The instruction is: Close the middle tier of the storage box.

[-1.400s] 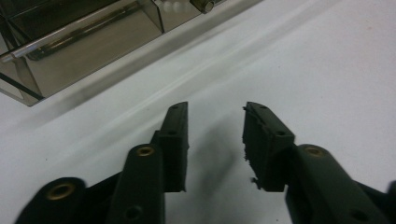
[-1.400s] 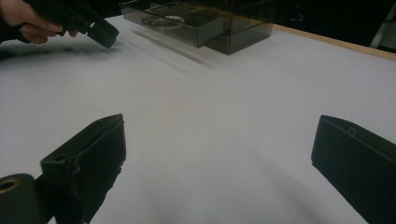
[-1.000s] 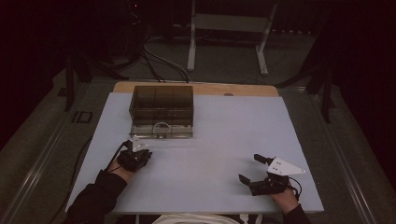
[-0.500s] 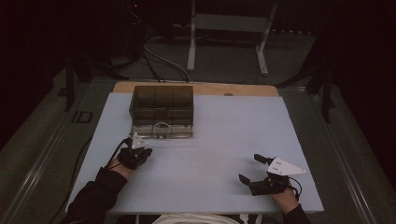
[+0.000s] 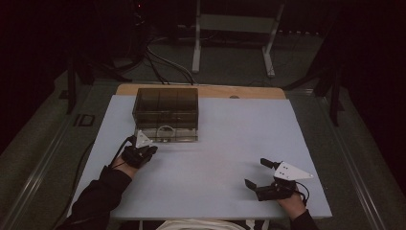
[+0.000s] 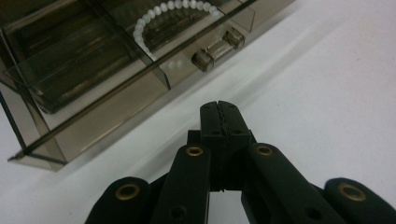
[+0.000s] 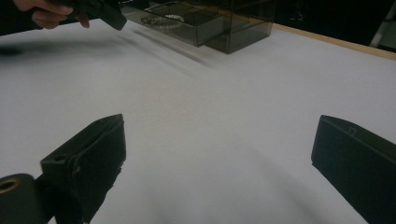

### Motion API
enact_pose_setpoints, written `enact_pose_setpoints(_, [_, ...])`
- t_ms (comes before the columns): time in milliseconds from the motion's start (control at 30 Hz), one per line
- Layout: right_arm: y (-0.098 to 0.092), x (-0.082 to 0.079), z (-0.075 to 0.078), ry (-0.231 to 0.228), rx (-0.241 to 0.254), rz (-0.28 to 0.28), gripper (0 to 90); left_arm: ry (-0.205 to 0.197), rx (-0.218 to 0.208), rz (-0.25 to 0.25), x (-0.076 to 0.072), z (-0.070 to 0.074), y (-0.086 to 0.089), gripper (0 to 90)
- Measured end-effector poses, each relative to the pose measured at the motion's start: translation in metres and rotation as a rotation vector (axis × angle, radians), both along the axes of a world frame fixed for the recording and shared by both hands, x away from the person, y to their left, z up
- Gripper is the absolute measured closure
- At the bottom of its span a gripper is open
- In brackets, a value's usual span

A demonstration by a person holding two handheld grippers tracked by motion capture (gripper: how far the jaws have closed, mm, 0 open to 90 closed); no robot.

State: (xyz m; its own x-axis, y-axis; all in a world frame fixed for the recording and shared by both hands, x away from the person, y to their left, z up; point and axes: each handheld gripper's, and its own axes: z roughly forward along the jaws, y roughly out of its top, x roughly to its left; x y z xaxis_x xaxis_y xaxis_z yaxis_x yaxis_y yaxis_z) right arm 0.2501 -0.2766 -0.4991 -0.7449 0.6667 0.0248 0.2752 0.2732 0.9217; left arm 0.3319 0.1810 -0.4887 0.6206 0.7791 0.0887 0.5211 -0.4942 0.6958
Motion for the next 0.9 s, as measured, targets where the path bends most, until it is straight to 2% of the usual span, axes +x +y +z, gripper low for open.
enact_pose_setpoints(900, [-0.001, 0.0, 0.0, 0.0, 0.004, 0.0, 2.7, -0.024, 0.022, 0.026, 0.02, -0.004, -0.005, 90.0])
